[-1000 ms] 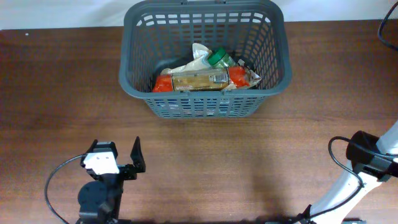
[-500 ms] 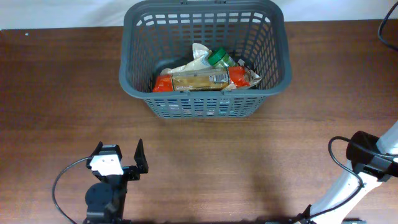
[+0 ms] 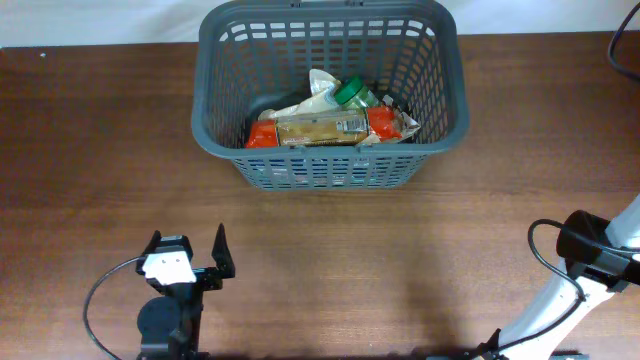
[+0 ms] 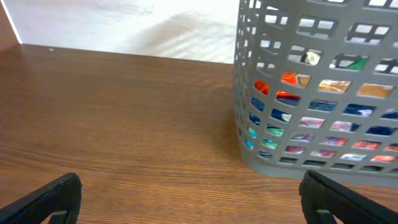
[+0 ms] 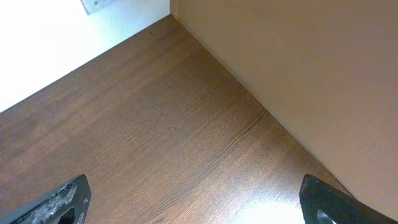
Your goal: Pack container
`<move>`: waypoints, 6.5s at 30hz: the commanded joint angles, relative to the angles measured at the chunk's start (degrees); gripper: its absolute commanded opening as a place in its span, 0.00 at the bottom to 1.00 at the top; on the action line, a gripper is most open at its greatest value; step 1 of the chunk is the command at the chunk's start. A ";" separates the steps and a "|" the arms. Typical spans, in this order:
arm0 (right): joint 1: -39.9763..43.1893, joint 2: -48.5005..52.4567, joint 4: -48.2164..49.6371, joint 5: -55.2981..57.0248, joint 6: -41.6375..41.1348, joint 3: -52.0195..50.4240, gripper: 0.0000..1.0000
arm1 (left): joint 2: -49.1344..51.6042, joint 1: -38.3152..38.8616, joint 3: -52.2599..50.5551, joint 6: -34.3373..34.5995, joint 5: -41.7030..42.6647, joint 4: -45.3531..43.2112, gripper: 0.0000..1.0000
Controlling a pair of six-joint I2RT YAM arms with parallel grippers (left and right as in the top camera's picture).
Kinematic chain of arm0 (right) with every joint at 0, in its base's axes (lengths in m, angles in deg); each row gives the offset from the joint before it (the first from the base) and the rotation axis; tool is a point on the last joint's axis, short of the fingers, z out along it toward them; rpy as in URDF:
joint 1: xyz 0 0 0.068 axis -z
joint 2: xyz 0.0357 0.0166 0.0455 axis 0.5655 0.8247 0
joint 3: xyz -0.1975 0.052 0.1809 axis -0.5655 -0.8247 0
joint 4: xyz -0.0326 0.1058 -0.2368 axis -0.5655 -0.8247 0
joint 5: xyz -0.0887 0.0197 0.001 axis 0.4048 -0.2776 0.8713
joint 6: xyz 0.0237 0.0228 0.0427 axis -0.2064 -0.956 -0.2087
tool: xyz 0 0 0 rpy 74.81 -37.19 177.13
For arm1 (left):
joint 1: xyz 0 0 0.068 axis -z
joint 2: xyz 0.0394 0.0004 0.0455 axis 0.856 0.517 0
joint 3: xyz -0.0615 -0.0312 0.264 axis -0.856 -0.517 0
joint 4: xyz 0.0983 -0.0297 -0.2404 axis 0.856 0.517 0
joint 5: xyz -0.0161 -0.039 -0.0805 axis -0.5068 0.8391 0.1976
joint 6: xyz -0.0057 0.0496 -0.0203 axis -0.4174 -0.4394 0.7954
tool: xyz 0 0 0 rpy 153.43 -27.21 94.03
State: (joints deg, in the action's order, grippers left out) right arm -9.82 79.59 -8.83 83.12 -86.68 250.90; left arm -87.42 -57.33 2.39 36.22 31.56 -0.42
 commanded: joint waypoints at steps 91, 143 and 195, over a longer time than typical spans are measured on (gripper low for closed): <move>-19.10 -64.54 22.18 -12.09 -2.36 -57.99 0.99 | -0.52 -2.73 -0.52 -9.81 1.03 -0.22 0.99; -19.10 -118.99 82.66 -28.63 12.07 -158.59 0.99 | -0.52 -2.73 -0.55 -9.81 1.03 -0.22 0.99; -26.49 -122.66 86.23 -28.63 16.17 -167.82 0.99 | -0.52 -2.73 -0.55 -9.81 1.03 -0.24 0.99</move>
State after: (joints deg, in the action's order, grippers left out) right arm -35.65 -42.35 77.05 55.19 -70.90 83.92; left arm -87.47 -59.71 2.35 27.34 31.97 -0.49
